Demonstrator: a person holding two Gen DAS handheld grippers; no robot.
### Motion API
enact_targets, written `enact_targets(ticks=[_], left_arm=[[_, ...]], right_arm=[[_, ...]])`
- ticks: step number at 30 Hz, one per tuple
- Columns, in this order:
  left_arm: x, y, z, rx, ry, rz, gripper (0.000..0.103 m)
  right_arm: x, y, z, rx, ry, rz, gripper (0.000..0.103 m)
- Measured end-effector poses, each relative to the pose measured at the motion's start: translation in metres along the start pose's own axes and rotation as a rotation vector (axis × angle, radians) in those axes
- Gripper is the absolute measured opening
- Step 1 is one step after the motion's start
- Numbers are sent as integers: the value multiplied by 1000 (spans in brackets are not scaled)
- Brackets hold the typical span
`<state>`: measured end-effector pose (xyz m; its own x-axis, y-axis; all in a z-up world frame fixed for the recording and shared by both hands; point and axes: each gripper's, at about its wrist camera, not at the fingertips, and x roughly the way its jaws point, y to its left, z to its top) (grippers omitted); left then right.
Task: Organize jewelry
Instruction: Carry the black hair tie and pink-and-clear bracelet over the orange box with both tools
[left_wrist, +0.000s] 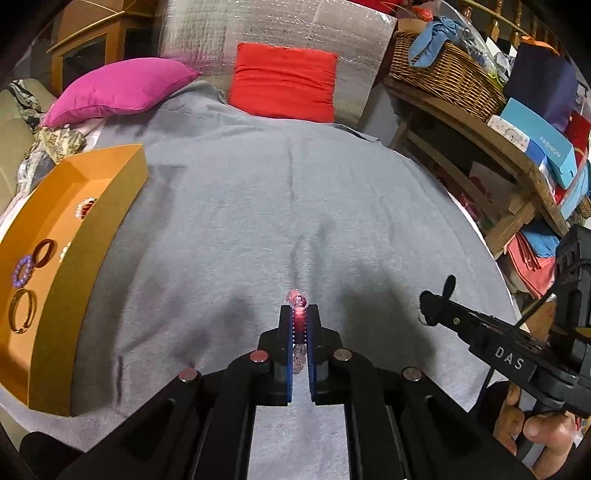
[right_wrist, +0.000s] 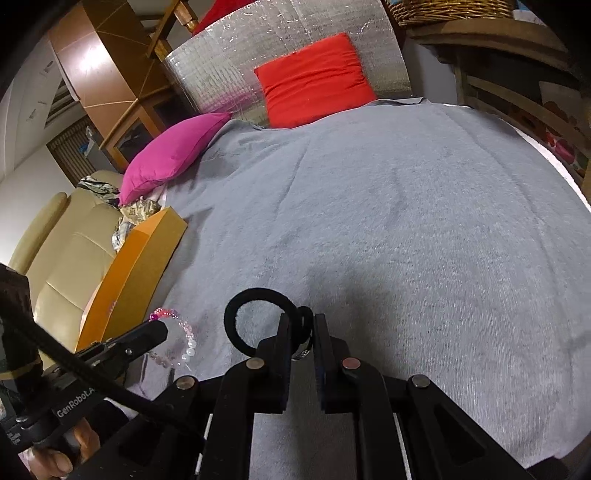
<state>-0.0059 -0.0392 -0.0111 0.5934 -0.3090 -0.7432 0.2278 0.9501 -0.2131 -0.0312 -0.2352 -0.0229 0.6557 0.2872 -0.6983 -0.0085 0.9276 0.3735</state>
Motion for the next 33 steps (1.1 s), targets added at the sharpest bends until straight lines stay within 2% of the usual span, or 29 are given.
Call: enact_targets(ticks=[7,23,33], left_arm=[[-7,9,-7,-12,-6,28,7],[-18,20,-14,-47,-24,85,7],[-31,27,-14,-62,-49,103,7]], right_arm=[[-8,12,-10,-31,0,-7,11],[-18,18,-19,-68,-15,-91,11],[-22,29,-20,-100,-14,-96,11]])
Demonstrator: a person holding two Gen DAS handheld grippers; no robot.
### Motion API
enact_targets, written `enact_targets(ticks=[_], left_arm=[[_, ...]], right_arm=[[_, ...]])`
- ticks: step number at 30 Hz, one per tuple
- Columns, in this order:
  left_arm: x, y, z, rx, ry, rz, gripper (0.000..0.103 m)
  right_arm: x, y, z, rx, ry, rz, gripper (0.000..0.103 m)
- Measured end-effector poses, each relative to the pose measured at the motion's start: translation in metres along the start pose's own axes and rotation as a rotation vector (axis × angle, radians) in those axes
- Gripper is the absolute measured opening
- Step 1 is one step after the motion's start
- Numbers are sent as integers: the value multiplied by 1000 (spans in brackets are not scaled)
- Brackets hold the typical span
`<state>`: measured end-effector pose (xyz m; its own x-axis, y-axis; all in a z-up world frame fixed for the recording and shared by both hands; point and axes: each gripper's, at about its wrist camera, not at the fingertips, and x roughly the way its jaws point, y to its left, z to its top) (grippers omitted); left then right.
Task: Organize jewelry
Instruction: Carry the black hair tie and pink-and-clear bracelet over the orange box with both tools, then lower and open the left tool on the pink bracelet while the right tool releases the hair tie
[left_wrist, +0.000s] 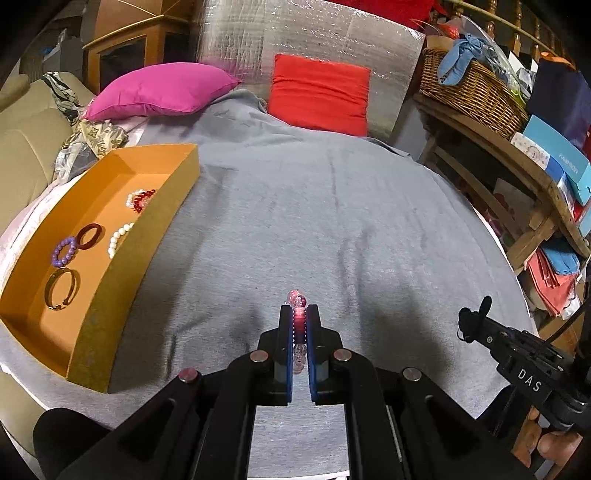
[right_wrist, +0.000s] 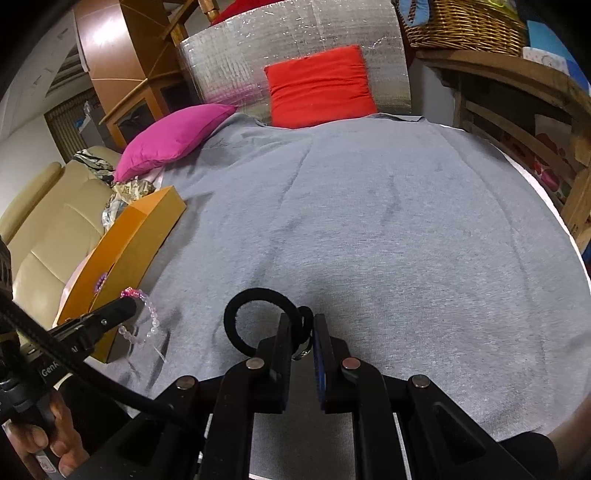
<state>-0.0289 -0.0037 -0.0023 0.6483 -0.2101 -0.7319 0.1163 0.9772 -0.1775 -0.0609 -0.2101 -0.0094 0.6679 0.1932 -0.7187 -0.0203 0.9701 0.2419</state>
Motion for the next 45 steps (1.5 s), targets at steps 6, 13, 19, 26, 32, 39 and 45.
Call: enact_targets(ticks=[6,13,19,26,32,39,45], left_arm=[[-7,14,2,-31,-14,18,7],[-18,46,10,-99,-40,65,7],[-29,88,22,-183,-72,124,7],[-36,146,38,-281,-95,219,7],[-35,184,49,-334,-99,300,7],[-19,209,59,-368,-77,338,7],[-5,228,64,-396,-49,357,7]], right_arm=[[3,15,1,-32,8,15,11],[13,50,7,-108,23,58,11],[26,95,15,-192,36,119,11],[43,154,33,-304,40,186,11],[60,203,58,-381,34,238,11],[90,258,88,-448,43,277,11],[121,288,102,-476,78,299,11]])
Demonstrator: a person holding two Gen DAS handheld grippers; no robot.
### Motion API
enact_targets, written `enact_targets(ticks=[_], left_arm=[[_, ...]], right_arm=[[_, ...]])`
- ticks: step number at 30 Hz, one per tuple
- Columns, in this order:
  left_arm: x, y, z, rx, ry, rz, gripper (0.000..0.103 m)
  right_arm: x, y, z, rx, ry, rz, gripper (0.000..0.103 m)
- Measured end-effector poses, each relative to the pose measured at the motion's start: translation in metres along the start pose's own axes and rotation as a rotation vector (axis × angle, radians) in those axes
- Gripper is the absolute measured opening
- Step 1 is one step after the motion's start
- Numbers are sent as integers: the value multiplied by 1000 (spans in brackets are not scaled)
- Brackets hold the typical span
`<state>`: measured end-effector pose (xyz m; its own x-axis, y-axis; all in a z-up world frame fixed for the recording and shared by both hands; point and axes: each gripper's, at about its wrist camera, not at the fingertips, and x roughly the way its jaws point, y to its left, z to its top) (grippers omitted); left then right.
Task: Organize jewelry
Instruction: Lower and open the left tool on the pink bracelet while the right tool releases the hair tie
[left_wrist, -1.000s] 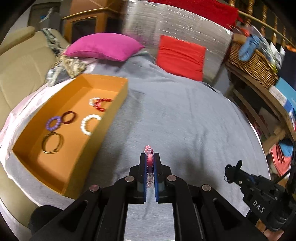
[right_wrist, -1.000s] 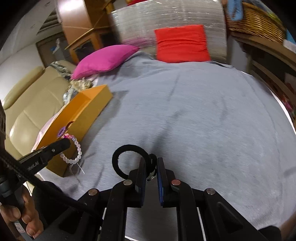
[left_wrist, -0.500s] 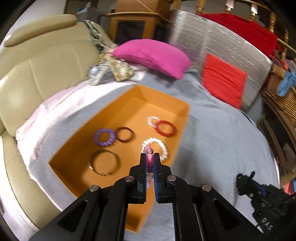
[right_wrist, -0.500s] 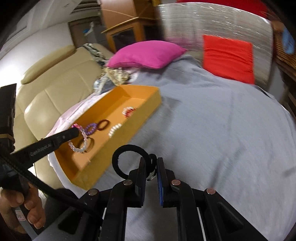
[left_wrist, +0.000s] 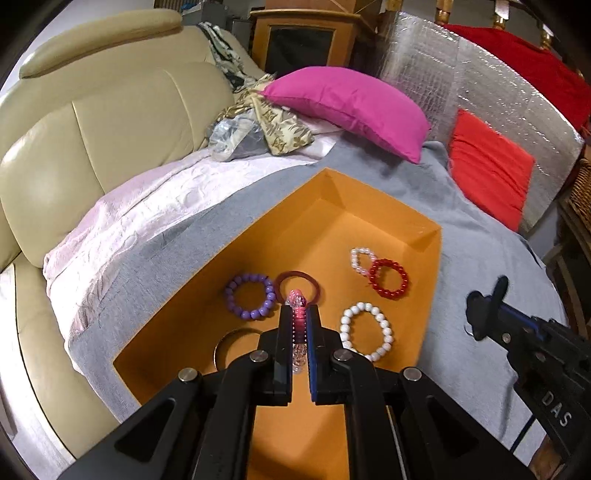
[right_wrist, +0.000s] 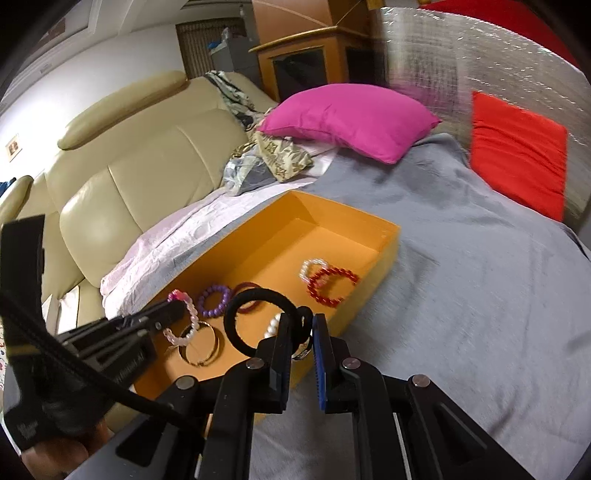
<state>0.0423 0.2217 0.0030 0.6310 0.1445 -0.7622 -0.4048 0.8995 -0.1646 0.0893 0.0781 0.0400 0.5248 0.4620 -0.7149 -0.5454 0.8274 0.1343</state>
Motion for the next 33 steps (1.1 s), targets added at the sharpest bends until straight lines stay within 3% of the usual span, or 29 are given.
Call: enact_targets(ticks=[13,33], left_arm=[[34,21,6,-23,37,57,7],[76,13,28,-4,76,60,7]], right_arm=[[63,4,24,-4,91,25,11],[128,2,44,-8,195,17,12]])
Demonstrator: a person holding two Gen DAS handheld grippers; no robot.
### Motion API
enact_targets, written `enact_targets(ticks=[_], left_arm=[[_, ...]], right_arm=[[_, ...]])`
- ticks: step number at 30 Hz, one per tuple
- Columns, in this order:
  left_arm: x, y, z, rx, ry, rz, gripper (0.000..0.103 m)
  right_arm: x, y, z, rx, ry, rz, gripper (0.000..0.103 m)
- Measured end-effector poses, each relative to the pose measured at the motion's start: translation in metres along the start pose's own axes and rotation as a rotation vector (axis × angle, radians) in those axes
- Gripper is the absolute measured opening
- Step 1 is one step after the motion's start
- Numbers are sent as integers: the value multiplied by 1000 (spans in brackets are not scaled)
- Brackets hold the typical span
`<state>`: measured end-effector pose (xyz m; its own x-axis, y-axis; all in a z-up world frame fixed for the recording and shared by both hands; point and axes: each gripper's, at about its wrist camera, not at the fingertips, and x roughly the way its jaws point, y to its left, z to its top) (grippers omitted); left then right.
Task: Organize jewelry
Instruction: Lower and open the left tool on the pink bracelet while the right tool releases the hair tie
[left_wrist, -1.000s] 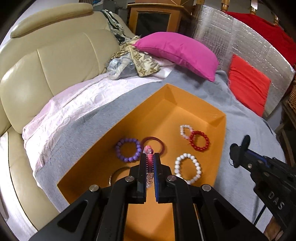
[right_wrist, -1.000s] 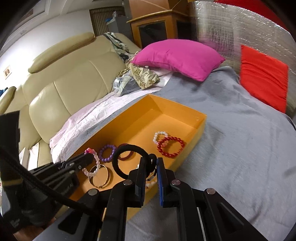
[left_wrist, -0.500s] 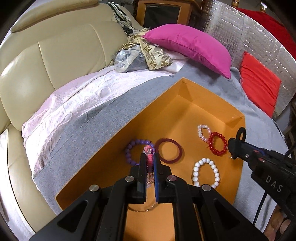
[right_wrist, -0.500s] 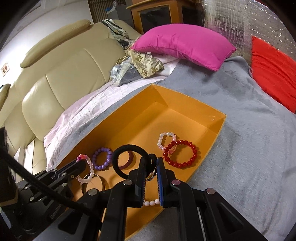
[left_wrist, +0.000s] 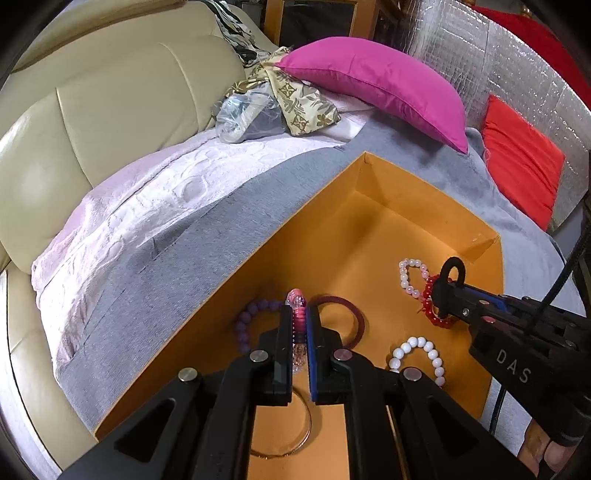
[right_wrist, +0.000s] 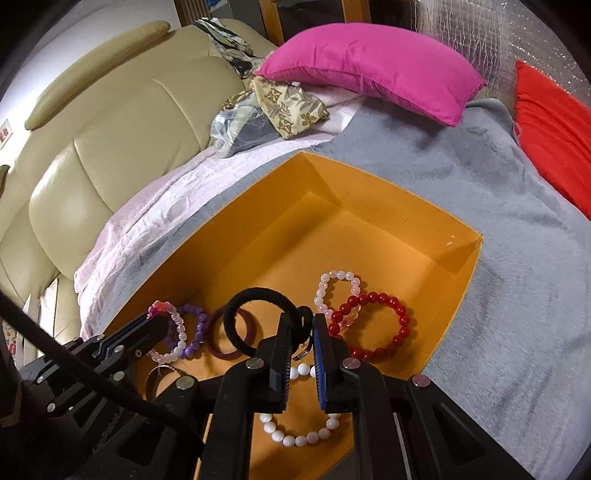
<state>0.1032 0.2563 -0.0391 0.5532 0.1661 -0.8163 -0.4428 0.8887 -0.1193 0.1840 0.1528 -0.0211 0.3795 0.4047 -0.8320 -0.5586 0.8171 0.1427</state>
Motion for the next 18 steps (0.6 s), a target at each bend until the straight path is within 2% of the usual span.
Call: enact_targets(ticks=[6,11,12,13,14,15,18], left_arm=[[11,0,0,0,29,15,7],[12,0,0,-4,39,31,7],[13,1,0,-3,43,33,7],[13,1,-1,-3,48,36,7],[13,3,-1,-11,45,51,7],[12,5,-1,-18,42,60,7],[12,9,-2,-22,53,59,8]], right_arm=[[14,-8,3,17,38,-13,12],[21,-15,3,38,62,-27,17],[22,-16,3,44,66,-33,21],[22,-17,3,48,67,-38,32],[22,-18,4,51,66,-41,37],[22,-19,4,53,64,-42,48],[17,-18,5,52,49,-42,59]])
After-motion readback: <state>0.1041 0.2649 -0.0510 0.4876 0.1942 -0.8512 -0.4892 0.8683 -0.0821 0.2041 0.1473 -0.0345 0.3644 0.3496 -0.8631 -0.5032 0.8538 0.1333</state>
